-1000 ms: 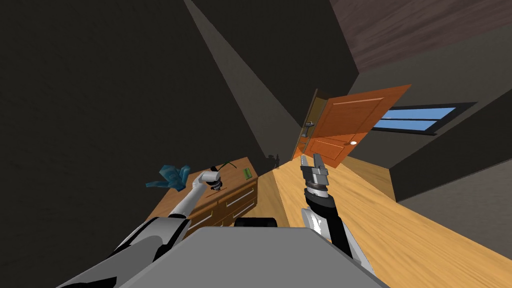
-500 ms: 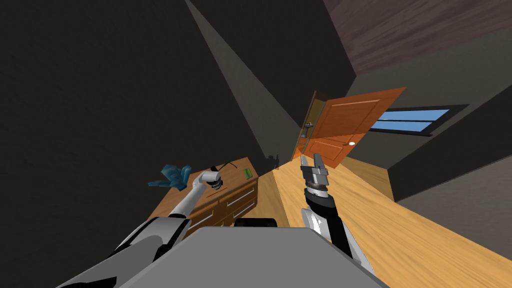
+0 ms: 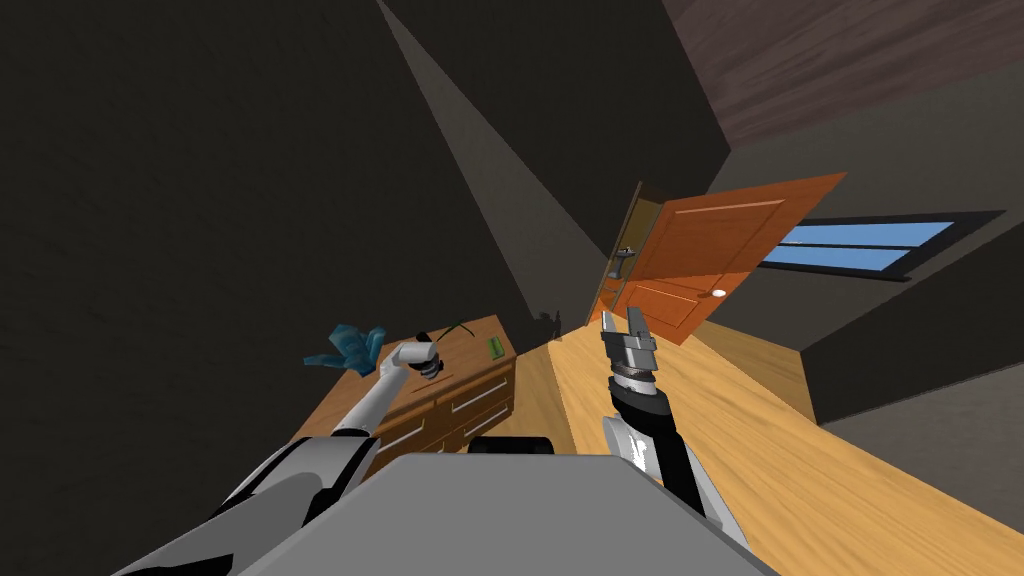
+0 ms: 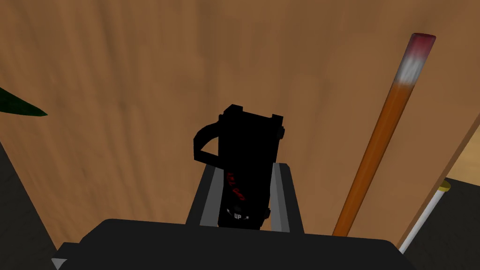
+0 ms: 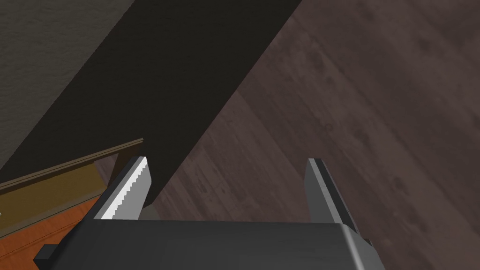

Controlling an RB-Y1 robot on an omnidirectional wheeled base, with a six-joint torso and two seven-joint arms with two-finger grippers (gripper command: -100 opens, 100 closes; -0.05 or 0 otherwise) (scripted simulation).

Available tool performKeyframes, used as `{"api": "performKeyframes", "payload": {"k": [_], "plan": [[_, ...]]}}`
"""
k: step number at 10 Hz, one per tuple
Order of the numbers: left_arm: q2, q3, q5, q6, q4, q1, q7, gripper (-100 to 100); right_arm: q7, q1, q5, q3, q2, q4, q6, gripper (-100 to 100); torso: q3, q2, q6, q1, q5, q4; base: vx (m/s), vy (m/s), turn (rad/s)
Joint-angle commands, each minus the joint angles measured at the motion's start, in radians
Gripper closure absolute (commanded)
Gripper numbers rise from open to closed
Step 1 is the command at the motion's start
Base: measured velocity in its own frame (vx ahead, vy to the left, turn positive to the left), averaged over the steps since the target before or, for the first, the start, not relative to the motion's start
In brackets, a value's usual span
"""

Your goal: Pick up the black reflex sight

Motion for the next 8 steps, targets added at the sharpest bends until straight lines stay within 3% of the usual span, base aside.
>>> {"api": "performKeyframes", "payload": {"k": [1,6,7,8], "plan": [[0.006,0.028,0.01,0.011,-0.006,0.003,-0.046,100,0.0,0.0,0.0,0.0,0.0,0.0,0.0,0,0.0,0.0,0.0,0.0,0.0,0.0,0.048,-0.093,0.088],[0.024,0.11,0.036,0.033,-0.015,0.011,-0.179,100,0.0,0.0,0.0,0.0,0.0,0.0,0.0,0,0.0,0.0,0.0,0.001,0.0,0.0,0.043,-0.091,0.1],[0.021,0.099,0.033,0.03,-0.017,0.011,-0.158,100,0.0,0.0,0.0,0.0,0.0,0.0,0.0,0,0.0,0.0,0.0,0.002,0.0,0.0,0.012,-0.039,0.03],[0.022,0.102,0.033,0.032,-0.018,0.012,-0.164,0,0.0,0.0,0.0,0.0,0.0,0.0,0.0,0,0.0,0.001,0.001,0.004,0.001,0.0,0.002,-0.008,-0.003]]}}
